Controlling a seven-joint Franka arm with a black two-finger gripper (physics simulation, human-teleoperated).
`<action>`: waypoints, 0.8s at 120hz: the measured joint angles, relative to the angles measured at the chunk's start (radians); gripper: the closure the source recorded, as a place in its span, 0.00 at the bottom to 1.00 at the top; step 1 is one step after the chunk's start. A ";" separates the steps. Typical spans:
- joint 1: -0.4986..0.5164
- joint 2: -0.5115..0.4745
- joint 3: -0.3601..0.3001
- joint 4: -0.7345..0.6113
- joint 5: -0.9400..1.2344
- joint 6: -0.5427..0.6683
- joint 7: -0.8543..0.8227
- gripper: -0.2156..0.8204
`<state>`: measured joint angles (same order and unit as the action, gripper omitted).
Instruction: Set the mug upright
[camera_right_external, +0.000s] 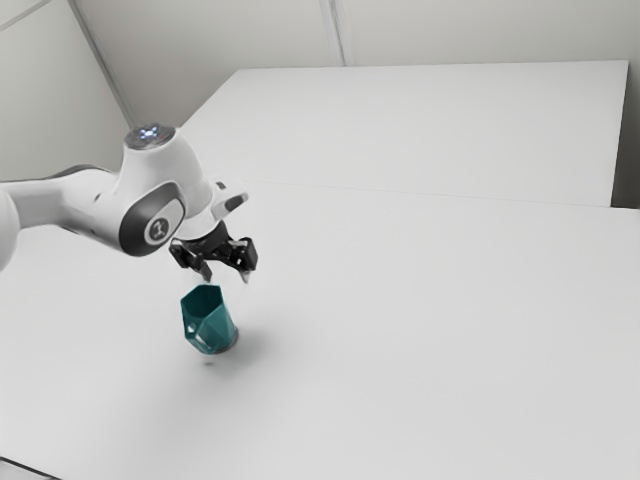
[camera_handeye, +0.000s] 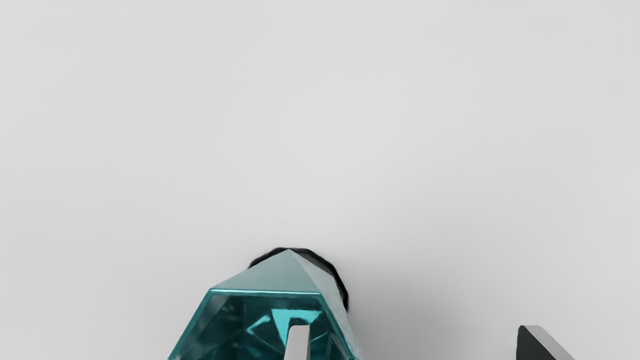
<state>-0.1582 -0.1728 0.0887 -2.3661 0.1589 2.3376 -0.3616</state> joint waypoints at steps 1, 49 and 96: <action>-0.001 0.000 0.000 0.005 -0.002 -0.003 -0.001 0.38; 0.014 0.104 -0.002 0.452 -0.108 -0.425 0.032 0.25; 0.021 0.194 0.004 0.766 -0.118 -0.701 0.144 0.23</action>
<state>-0.1377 0.0213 0.0930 -1.6004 0.0409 1.6371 -0.2171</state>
